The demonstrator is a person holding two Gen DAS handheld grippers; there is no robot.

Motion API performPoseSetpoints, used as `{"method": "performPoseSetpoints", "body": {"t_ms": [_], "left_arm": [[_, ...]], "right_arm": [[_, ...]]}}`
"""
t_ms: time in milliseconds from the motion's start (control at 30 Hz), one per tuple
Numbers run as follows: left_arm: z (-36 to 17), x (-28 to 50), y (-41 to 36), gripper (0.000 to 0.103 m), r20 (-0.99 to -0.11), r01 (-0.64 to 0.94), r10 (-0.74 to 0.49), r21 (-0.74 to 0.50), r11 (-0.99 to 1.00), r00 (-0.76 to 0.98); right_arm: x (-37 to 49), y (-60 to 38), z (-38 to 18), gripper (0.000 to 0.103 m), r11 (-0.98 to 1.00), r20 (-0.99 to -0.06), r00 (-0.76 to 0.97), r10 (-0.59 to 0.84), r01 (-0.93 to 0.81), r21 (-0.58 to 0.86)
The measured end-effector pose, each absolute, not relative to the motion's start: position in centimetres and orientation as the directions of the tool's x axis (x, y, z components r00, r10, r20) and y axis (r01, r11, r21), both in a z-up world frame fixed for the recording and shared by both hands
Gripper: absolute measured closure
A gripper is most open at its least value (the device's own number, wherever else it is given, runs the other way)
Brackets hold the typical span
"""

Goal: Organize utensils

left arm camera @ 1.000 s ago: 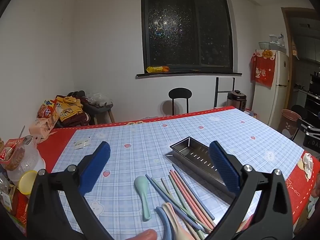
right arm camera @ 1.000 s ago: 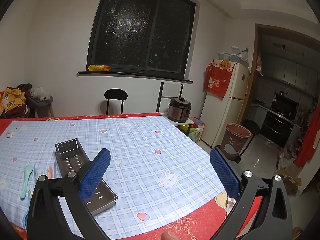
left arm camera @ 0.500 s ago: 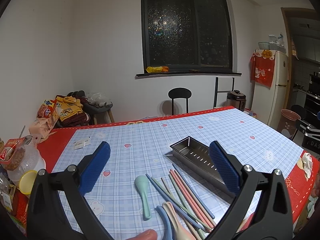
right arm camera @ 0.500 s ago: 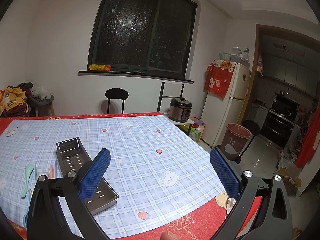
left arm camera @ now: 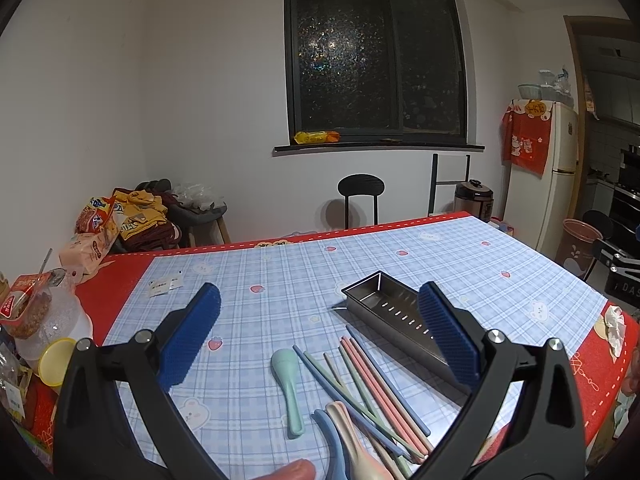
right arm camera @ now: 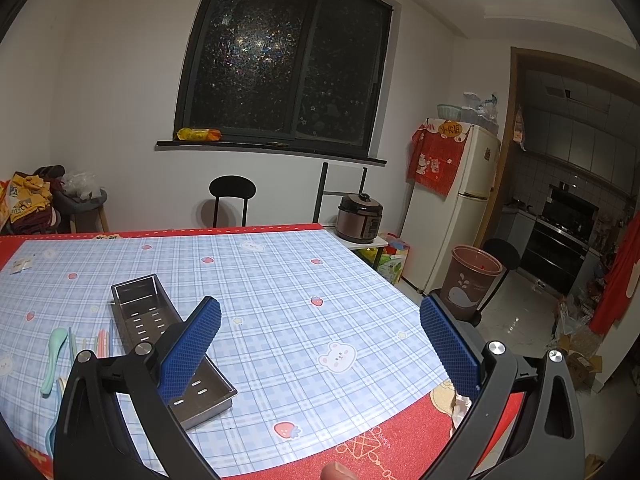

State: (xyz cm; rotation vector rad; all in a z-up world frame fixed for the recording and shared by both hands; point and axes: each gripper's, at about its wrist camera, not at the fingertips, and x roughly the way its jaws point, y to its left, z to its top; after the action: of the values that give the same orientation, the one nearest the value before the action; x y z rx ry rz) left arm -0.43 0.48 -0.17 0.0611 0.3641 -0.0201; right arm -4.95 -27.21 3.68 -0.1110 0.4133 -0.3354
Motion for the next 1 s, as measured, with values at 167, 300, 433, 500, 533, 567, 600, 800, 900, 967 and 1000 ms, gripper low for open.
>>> {"method": "performPoseSetpoints", "body": {"t_ms": [167, 300, 433, 500, 533, 567, 600, 800, 900, 967, 1000], "left_arm": [[-0.30, -0.49, 0.48, 0.005, -0.359, 0.032, -0.010, 0.056, 0.998, 0.933], [-0.47, -0.53, 0.35, 0.005, -0.362, 0.032, -0.010, 0.056, 0.998, 0.932], [-0.61, -0.55, 0.19, 0.005, -0.366, 0.035, -0.011, 0.057, 0.998, 0.930], [-0.67, -0.51, 0.09, 0.005, -0.369, 0.036, -0.013, 0.057, 0.998, 0.929], [-0.70, -0.48, 0.08, 0.005, -0.370, 0.037, -0.013, 0.057, 0.998, 0.929], [-0.71, -0.48, 0.08, 0.005, -0.370, 0.037, -0.014, 0.057, 0.998, 0.929], [-0.72, -0.48, 0.05, 0.005, -0.371, 0.038, -0.015, 0.056, 0.998, 0.928], [-0.76, -0.31, 0.09, 0.005, -0.380, 0.044, -0.022, 0.050, 0.998, 0.925], [-0.84, -0.28, 0.13, 0.005, -0.383, 0.038, -0.017, 0.047, 0.998, 0.923], [-1.01, -0.20, 0.24, 0.005, -0.394, 0.029, -0.013, 0.034, 0.999, 0.919], [-1.07, -0.14, 0.31, 0.005, -0.399, 0.026, -0.012, 0.030, 0.999, 0.917]], "right_arm": [[-4.92, -27.28, 3.67, 0.005, 0.938, -0.376, 0.861, -0.343, 0.298, -0.175], [-4.91, -27.38, 3.68, 0.005, 0.938, -0.377, 0.860, -0.345, 0.300, -0.175], [-4.86, -27.45, 3.57, 0.005, 0.938, -0.377, 0.859, -0.346, 0.300, -0.175], [-4.86, -27.46, 3.56, 0.005, 0.938, -0.377, 0.859, -0.345, 0.300, -0.175], [-4.85, -27.48, 3.56, 0.005, 0.938, -0.378, 0.859, -0.345, 0.299, -0.175], [-4.86, -27.49, 3.55, 0.005, 0.938, -0.378, 0.859, -0.345, 0.300, -0.176], [-4.87, -27.43, 3.50, 0.005, 0.938, -0.378, 0.859, -0.346, 0.300, -0.176], [-4.86, -27.47, 3.42, 0.005, 0.938, -0.379, 0.859, -0.345, 0.299, -0.175], [-4.86, -27.44, 3.41, 0.005, 0.938, -0.379, 0.859, -0.344, 0.298, -0.175], [-4.85, -27.44, 3.30, 0.005, 0.939, -0.381, 0.859, -0.342, 0.297, -0.175], [-4.82, -27.45, 3.26, 0.005, 0.940, -0.383, 0.859, -0.341, 0.295, -0.173]]}}
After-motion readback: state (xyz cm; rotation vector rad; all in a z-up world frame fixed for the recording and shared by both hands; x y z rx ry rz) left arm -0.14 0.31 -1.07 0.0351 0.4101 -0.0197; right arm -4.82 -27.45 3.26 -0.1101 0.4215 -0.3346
